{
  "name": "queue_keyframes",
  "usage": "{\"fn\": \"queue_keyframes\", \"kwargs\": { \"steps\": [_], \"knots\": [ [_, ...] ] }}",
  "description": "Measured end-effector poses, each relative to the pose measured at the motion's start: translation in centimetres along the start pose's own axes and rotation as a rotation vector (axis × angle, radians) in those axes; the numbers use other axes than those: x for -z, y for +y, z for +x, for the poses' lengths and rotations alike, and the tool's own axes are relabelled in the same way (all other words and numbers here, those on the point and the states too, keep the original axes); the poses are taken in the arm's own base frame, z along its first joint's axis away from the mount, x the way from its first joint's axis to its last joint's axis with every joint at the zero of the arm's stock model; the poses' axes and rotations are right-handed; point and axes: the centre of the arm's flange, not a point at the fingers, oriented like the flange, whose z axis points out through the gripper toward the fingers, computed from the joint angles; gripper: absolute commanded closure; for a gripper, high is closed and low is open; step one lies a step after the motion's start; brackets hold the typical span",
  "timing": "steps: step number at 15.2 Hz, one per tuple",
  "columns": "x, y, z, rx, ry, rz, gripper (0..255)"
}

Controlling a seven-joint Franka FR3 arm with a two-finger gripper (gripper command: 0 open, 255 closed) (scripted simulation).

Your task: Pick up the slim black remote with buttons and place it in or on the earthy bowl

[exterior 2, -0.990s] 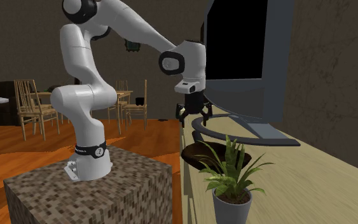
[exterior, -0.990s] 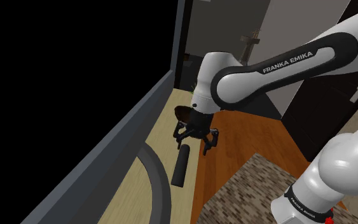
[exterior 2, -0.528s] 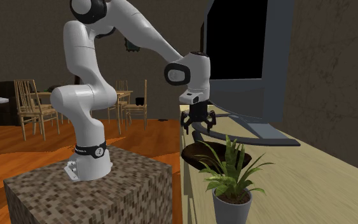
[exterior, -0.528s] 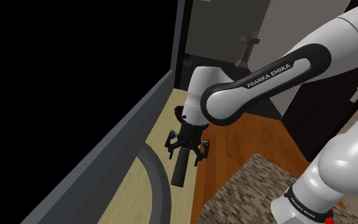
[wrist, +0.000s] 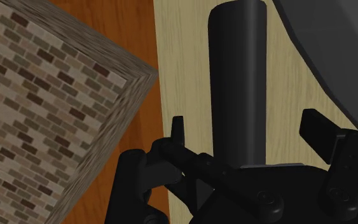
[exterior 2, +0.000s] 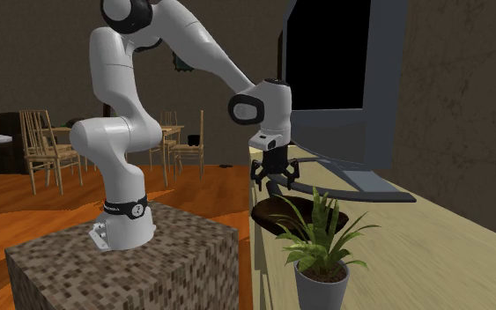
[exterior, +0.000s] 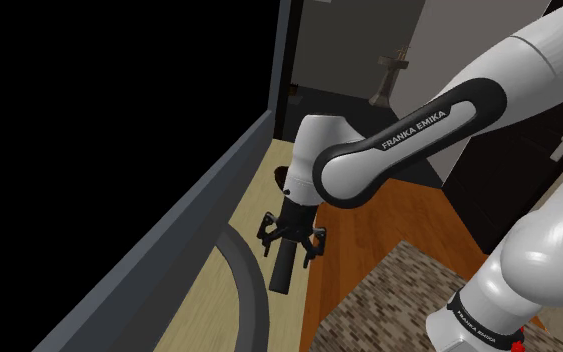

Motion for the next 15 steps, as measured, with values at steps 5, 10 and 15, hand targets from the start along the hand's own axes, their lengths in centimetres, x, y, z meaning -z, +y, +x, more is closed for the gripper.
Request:
{"fn": "queue_keyframes", "kwargs": {
  "steps": [5,10,15],
  "knots": [
    [0.2,0.0,0.0,0.0,0.001,-0.002,255],
    [0.3,0.0,0.0,0.001,0.002,0.001,255],
    [1.1,-0.1,-0.2,0.0,0.001,0.0,255]
  ]
}}
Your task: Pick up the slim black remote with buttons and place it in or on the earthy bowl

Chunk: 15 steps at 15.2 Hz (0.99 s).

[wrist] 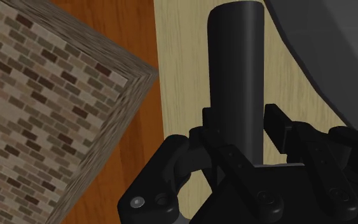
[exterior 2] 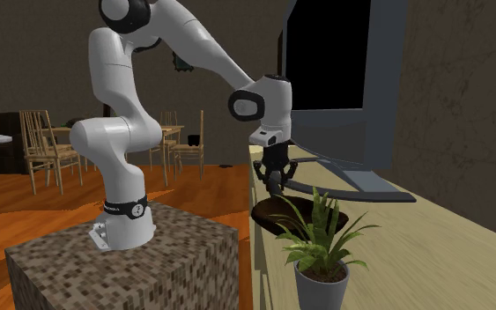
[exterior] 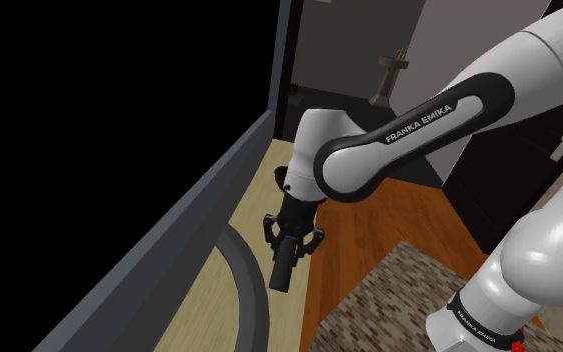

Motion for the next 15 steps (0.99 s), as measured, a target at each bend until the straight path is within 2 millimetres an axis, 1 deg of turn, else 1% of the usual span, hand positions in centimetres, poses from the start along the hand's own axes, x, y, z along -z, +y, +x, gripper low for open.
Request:
{"fn": "queue_keyframes", "kwargs": {
  "steps": [15],
  "knots": [
    [7.6,-0.2,-1.6,0.0,0.0,0.0,255]
  ]
}}
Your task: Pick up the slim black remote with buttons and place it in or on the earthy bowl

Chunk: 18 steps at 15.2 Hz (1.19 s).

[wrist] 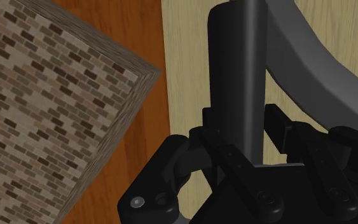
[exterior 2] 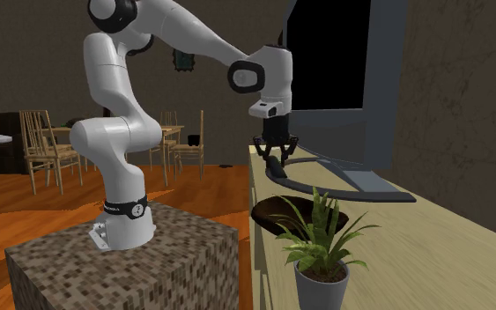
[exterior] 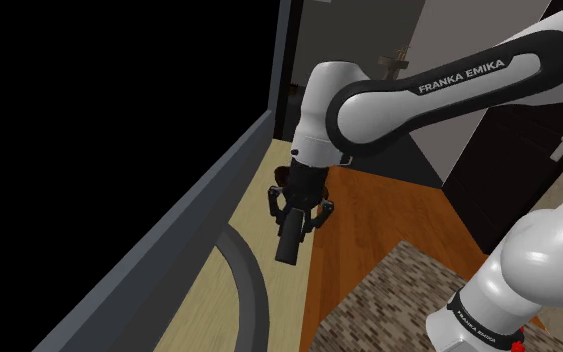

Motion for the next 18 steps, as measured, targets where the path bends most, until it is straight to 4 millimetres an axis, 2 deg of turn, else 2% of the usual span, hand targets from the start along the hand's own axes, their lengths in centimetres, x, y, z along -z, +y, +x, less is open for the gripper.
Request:
{"fn": "queue_keyframes", "kwargs": {
  "steps": [15,18],
  "knots": [
    [7.7,-0.3,-2.0,0.0,0.0,0.0,255],
    [8.5,-0.7,0.5,0.0,0.0,0.0,255]
  ]
}}
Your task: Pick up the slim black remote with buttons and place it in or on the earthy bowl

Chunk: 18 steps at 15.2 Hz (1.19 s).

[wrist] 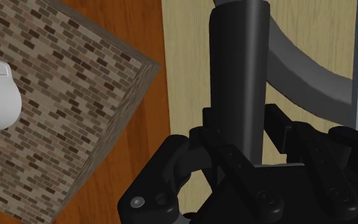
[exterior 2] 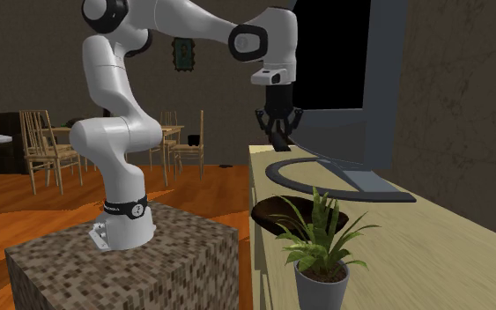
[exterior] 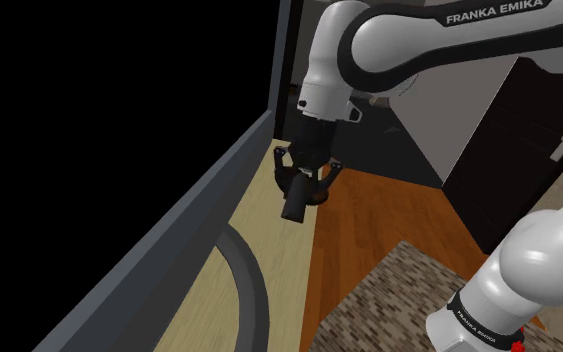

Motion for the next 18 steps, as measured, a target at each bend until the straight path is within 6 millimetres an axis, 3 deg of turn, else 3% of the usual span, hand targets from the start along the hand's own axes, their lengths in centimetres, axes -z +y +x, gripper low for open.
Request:
{"fn": "queue_keyframes", "kwargs": {
  "steps": [18],
  "knots": [
    [4.2,-2.7,23.0,0.0,0.0,0.0,255]
  ]
}}
